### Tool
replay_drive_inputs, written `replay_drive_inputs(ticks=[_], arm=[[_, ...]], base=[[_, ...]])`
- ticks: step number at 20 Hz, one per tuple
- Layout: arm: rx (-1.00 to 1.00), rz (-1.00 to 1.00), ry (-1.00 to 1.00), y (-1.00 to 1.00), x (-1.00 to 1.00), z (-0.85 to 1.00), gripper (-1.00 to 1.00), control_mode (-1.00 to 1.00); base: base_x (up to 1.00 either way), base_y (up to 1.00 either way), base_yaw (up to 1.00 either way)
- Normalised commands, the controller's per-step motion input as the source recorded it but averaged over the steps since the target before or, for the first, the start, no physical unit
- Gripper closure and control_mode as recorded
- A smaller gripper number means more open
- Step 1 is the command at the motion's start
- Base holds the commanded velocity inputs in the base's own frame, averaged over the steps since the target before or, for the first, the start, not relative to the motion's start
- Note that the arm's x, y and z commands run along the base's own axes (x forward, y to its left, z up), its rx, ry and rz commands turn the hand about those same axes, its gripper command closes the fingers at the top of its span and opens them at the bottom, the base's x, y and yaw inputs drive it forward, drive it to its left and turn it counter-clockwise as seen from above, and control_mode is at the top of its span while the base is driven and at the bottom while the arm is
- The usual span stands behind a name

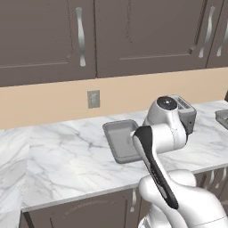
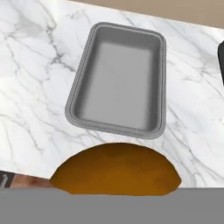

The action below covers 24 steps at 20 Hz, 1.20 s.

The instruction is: Place one mushroom and one chicken drumstick in each tupperware on the nearby counter, to pack two identical lunches.

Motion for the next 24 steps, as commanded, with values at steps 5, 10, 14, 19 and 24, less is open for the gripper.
replay_drive_inputs(ticks=[5, 10, 14, 19, 24], arm=[[0.0, 0.0, 0.16, 0.0, 0.46, -0.3, 1.0, -1.0], [0.0, -0.01, 0.13, 0.0, 0.47, -0.34, 1.0, -1.0], [-0.01, -0.02, 0.05, 0.0, 0.41, -0.43, 1.0, -1.0], [-0.03, -0.05, 0.0, 0.0, 0.29, -0.52, 1.0, -1.0], [-0.03, -0.06, 0.0, -0.09, 0.33, -0.57, 1.0, -1.0]], base=[[0.0, 0.0, 0.0], [0.0, 0.0, 0.0], [0.0, 0.0, 0.0], [0.0, 0.0, 0.0], [0.0, 0.0, 0.0]])
